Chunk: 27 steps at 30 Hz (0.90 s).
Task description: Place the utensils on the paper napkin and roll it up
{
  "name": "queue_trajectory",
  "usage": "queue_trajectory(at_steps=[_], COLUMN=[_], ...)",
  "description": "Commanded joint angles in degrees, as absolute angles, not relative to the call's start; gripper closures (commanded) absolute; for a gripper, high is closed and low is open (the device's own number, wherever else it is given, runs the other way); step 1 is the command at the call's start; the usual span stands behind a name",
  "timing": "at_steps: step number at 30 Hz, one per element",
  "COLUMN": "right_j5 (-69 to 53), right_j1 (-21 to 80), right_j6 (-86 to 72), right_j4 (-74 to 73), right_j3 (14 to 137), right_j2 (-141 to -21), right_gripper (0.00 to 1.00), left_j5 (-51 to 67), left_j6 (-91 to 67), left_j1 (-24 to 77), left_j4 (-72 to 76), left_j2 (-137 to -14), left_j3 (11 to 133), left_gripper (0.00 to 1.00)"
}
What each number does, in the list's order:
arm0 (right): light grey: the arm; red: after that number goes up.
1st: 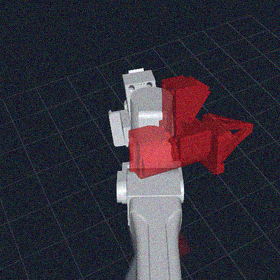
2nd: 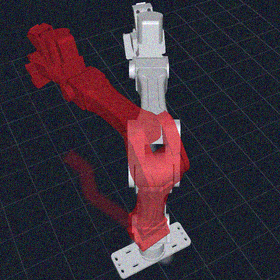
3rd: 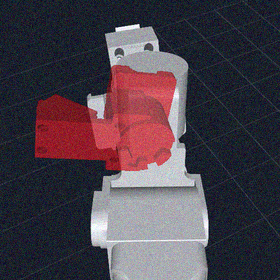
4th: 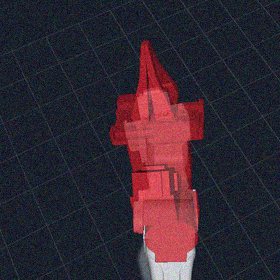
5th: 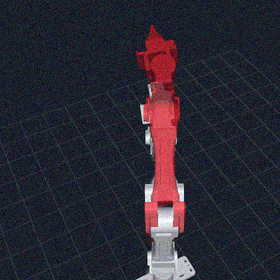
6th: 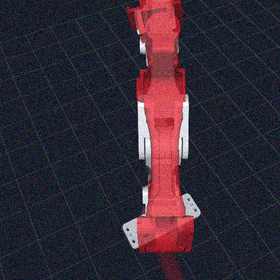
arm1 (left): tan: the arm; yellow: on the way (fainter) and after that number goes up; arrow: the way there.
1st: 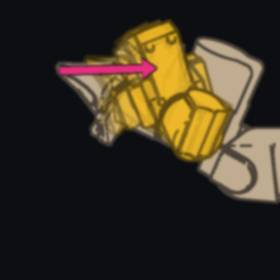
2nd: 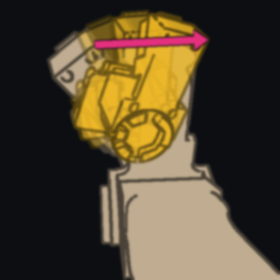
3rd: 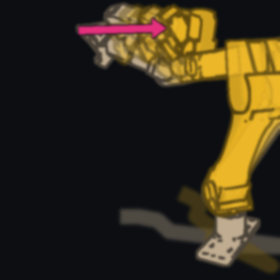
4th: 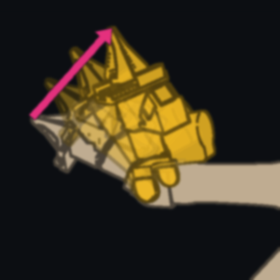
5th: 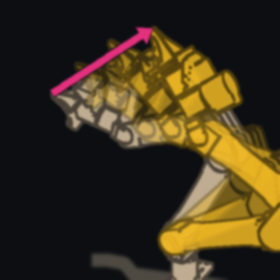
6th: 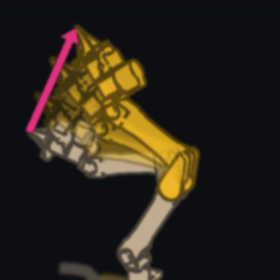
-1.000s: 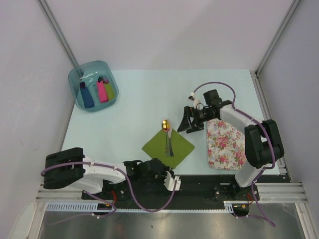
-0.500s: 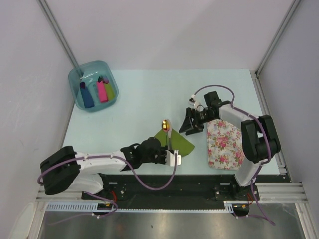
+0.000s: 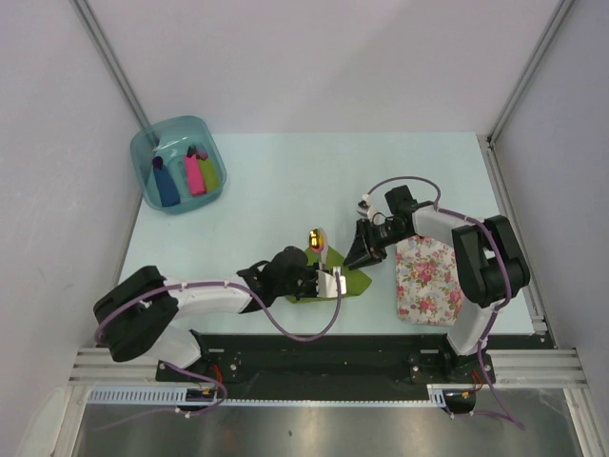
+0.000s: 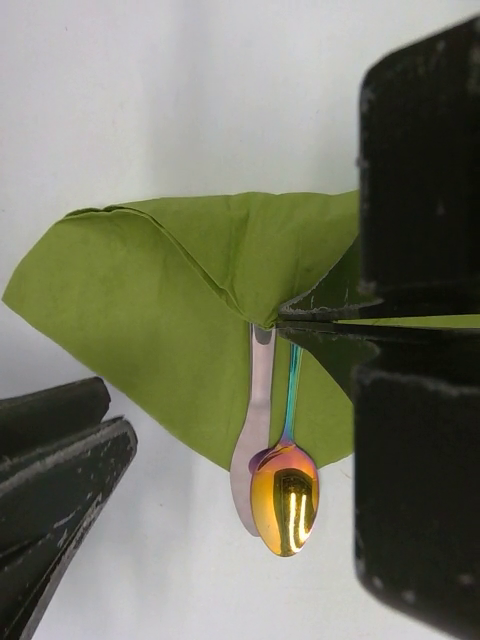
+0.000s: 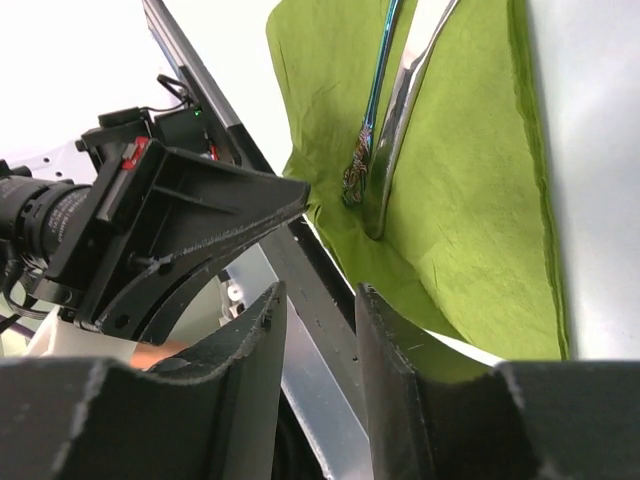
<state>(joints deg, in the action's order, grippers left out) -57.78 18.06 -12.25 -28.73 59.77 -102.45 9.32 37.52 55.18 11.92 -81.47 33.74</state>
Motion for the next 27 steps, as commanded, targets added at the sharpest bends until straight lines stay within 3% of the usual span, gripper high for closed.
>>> queue_trajectory(at_steps=[1, 15, 27], right_j5=[-59.33, -59.15, -55.64], right_j1=[19.77, 22.85, 26.19], right_j6=[-12.83, -14.68, -11.96], right_j4=[-27.42, -25.22, -27.68], right_j3=[58.89, 59.06, 61.96], right_j2=[-103.18, -107.22, -111.62], right_gripper=[0.62, 0.64, 0.73], left_j5=[10.55, 9.67, 8.61], left_j6=[38.32, 38.23, 38.23], left_j1=[53.79, 51.59, 51.33], left_j4=[15.82, 19.51, 19.78], left_j2=[-82.79, -87.36, -90.26], left_j3=[35.51, 36.65, 38.14], left_gripper=[1.00, 1.00, 1.00])
